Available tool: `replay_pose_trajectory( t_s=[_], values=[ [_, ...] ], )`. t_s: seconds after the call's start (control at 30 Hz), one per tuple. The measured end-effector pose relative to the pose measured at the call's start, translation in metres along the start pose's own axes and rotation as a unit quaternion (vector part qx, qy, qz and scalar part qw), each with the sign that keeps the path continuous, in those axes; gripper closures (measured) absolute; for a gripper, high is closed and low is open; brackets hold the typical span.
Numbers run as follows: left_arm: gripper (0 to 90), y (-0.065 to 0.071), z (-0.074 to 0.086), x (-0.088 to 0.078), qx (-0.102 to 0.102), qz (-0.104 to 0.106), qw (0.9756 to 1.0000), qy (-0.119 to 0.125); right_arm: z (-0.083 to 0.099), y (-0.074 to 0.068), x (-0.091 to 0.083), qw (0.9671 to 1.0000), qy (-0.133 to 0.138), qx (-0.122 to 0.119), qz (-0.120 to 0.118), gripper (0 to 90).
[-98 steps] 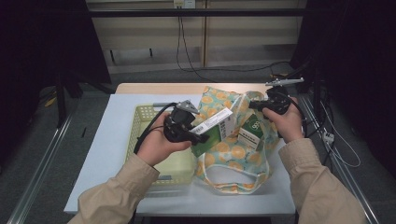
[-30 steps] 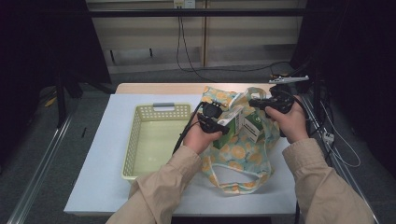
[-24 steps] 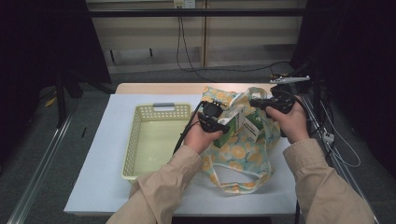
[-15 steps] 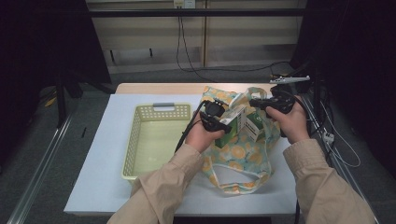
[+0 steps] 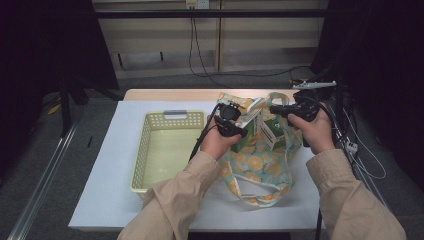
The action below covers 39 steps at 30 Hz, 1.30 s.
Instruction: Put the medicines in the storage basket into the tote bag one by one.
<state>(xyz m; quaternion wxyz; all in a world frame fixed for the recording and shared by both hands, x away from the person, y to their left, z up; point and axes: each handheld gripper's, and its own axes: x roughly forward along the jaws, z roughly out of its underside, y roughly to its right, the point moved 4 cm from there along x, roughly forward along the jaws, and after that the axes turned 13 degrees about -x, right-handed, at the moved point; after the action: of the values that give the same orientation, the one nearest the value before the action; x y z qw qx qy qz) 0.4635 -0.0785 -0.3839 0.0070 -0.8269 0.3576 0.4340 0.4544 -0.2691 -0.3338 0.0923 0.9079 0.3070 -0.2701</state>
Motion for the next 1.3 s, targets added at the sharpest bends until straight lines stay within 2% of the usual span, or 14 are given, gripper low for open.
replay_pose_trajectory(
  t_s=[0.13,0.2,0.4,0.43,0.5,0.53,0.57,0.67,0.77,0.8,0.87,1.03,1.23,1.3],
  values=[
    [62.3,-0.005,-0.005,0.000,-0.001,-0.012,0.9998,0.016,0.000,0.000,-0.001,1.0000,0.001,0.000,0.000,89.9],
    [62.2,-0.008,-0.008,0.001,-0.002,-0.014,0.9998,0.017,0.000,0.001,-0.003,1.0000,0.001,0.000,0.001,89.9],
    [59.8,-0.007,-0.013,0.012,0.001,-0.018,0.9994,0.028,-0.004,0.002,-0.006,1.0000,0.005,0.002,0.004,89.9],
    [54.6,-0.007,-0.012,0.015,0.001,-0.019,0.9995,0.024,-0.004,0.002,-0.005,1.0000,0.004,0.000,0.004,89.9],
    [38.6,-0.007,-0.011,0.020,-0.006,-0.034,0.9991,0.023,-0.003,0.000,-0.004,1.0000,0.003,0.000,0.001,89.9],
    [35.3,-0.006,-0.010,0.021,-0.004,-0.033,0.9993,0.018,-0.003,0.000,-0.004,1.0000,0.001,-0.002,0.001,89.9],
    [35.6,-0.006,-0.009,0.020,-0.004,-0.034,0.9993,0.016,-0.003,0.000,-0.003,1.0000,0.000,-0.002,0.002,89.9],
    [33.1,-0.005,-0.008,0.016,0.000,-0.032,0.9993,0.017,-0.002,-0.001,-0.003,1.0000,0.001,0.000,0.000,89.8],
    [32.1,-0.007,-0.007,0.009,-0.006,-0.027,0.9994,0.021,-0.002,0.000,-0.003,1.0000,0.002,0.000,0.000,89.8],
    [30.7,-0.008,-0.006,0.006,-0.006,-0.018,0.9997,0.016,-0.002,0.000,-0.002,1.0000,0.001,0.000,0.001,89.8],
    [29.6,-0.009,-0.005,0.001,-0.004,-0.019,0.9996,0.021,-0.001,0.000,-0.002,1.0000,-0.001,-0.002,0.000,89.9],
    [23.7,-0.007,-0.001,-0.015,-0.001,0.008,0.9998,0.020,-0.001,-0.001,-0.001,1.0000,0.001,-0.001,-0.001,89.8],
    [22.3,-0.009,0.005,-0.025,0.008,0.008,0.9997,0.022,0.000,-0.004,0.002,1.0000,-0.003,-0.002,-0.002,89.8],
    [21.5,-0.009,0.007,-0.028,0.008,0.014,0.9996,0.023,-0.001,-0.004,0.002,1.0000,-0.002,-0.003,-0.002,89.8]
  ],
)
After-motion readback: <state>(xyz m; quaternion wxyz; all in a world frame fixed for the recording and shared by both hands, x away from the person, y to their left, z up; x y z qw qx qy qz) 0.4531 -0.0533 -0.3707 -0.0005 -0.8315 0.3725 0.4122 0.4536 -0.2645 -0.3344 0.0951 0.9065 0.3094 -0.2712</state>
